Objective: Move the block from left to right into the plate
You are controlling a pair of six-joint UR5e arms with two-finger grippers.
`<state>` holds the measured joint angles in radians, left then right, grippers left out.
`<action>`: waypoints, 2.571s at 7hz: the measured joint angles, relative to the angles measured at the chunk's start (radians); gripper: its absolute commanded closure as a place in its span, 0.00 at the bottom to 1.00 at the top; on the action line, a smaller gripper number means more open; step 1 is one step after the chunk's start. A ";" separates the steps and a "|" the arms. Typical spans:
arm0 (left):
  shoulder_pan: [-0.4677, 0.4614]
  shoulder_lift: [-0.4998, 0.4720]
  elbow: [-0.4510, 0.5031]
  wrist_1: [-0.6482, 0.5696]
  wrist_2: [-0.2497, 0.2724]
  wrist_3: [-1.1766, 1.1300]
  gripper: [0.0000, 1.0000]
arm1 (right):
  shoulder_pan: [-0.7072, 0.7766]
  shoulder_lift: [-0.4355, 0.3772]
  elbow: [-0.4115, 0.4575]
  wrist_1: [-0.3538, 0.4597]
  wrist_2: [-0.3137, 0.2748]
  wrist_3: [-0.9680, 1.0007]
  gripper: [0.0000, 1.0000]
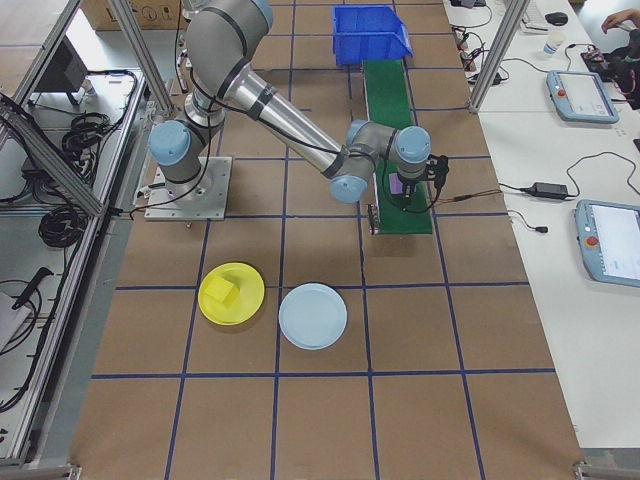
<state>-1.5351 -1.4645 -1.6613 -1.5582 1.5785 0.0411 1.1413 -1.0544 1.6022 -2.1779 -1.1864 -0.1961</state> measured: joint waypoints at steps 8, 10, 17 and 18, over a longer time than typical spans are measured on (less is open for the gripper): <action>-0.005 0.001 -0.002 0.001 -0.001 0.005 0.00 | -0.285 -0.125 0.078 0.028 -0.361 -0.285 0.77; -0.006 0.001 -0.002 0.001 -0.001 0.005 0.00 | -0.494 -0.133 0.141 0.030 -0.361 -0.457 0.54; -0.002 0.001 -0.003 0.002 -0.002 0.006 0.00 | -0.435 -0.327 0.194 0.231 -0.384 -0.318 0.00; 0.000 0.001 -0.003 0.002 -0.001 0.006 0.00 | -0.299 -0.409 0.185 0.341 -0.396 -0.171 0.00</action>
<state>-1.5354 -1.4634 -1.6644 -1.5566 1.5780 0.0472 0.8423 -1.4629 1.7875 -1.8364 -1.5822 -0.3669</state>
